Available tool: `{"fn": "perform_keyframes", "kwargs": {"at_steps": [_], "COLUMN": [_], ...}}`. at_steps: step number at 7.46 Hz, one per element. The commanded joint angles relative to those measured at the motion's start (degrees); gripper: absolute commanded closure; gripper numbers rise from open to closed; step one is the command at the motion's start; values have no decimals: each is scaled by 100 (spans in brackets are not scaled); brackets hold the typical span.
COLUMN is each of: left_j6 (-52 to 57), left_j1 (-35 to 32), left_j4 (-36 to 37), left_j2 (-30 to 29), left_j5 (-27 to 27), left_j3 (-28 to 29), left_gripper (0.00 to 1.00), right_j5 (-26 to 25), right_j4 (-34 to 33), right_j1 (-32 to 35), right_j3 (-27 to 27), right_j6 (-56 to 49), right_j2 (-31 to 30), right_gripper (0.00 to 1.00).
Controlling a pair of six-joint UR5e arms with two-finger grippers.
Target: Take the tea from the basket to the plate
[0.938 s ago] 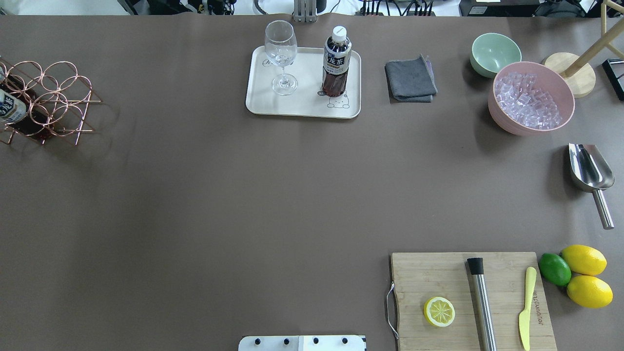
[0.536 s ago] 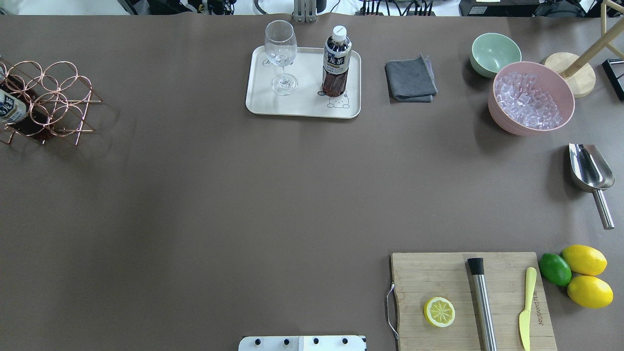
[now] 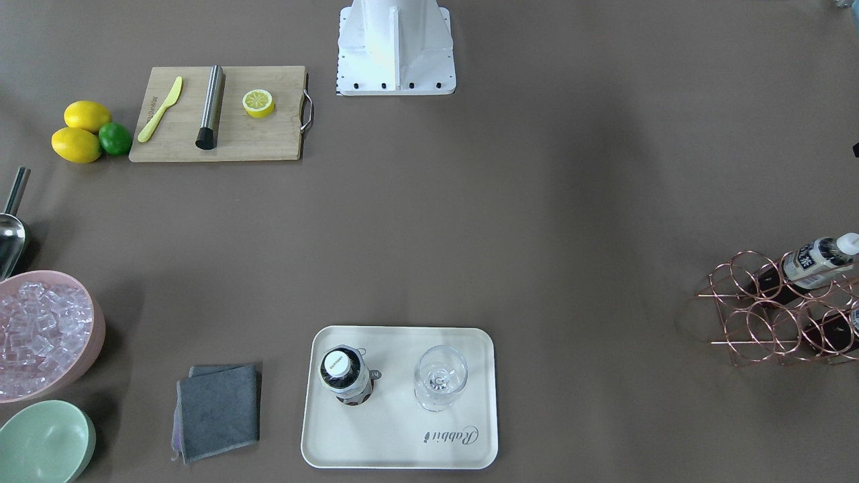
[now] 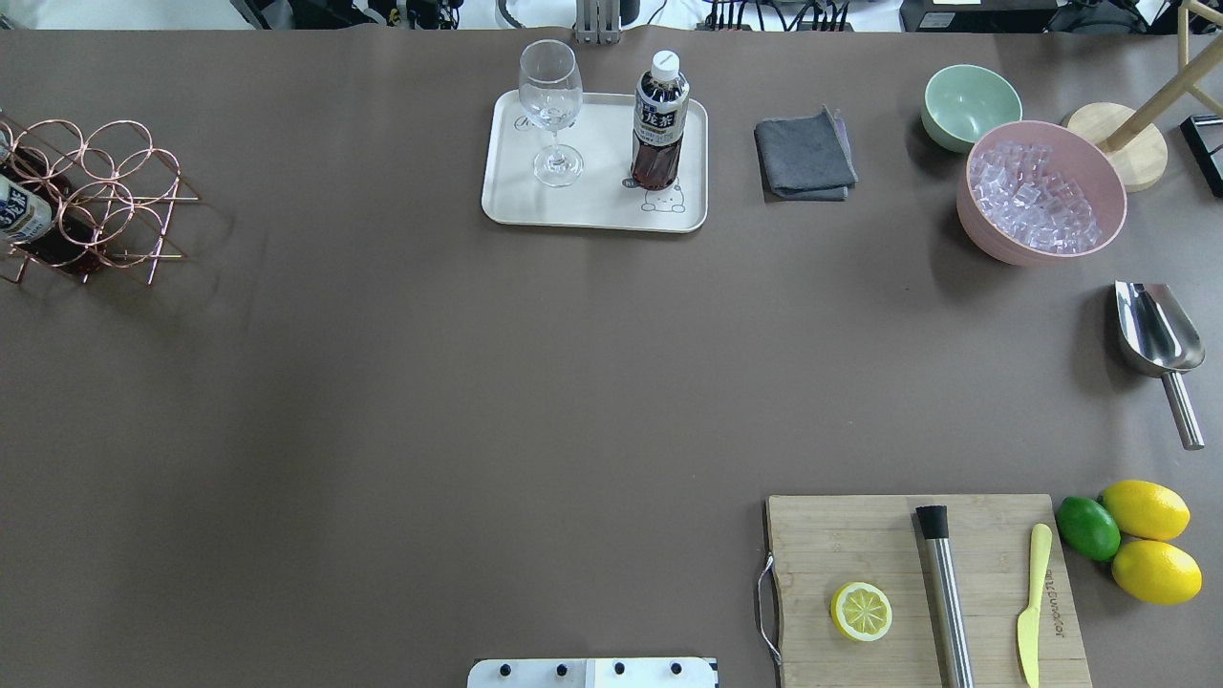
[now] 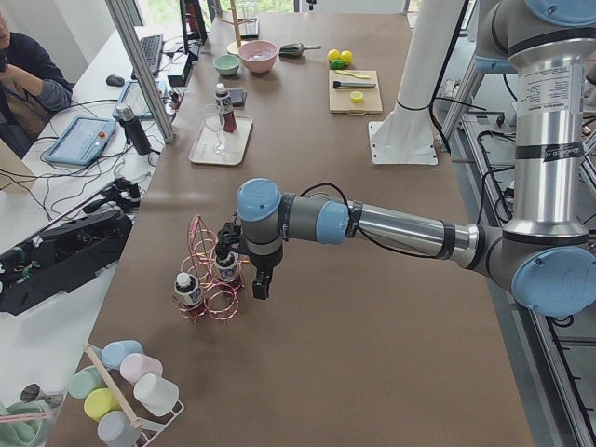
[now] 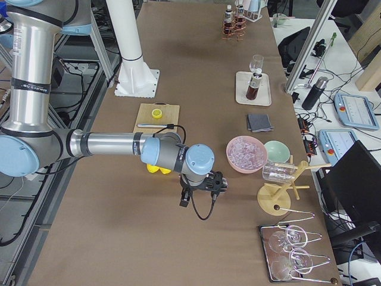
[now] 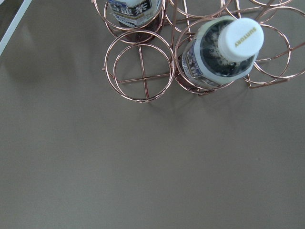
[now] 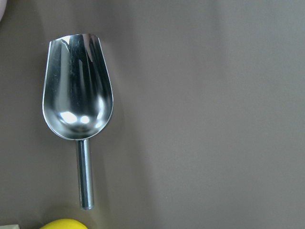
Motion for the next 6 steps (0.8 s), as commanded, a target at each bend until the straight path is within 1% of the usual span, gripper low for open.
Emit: {"fn": "perform_keyframes", "kwargs": {"at_steps": [1,6], "left_j6": [-302,-267], "left_j1": [14,-4], "left_j4": [-396,-405], "left_j2": [224,198], "left_j5": [-8,-8], "left_j3": [23,94], "left_gripper": [2,2], "right_j5": [0,0], "right_j4": [0,0], "right_j1": [2,2], "right_j3": [0,0], "right_j6": [0,0], "right_j2": [-2,-11], "right_gripper": [0,0]}}
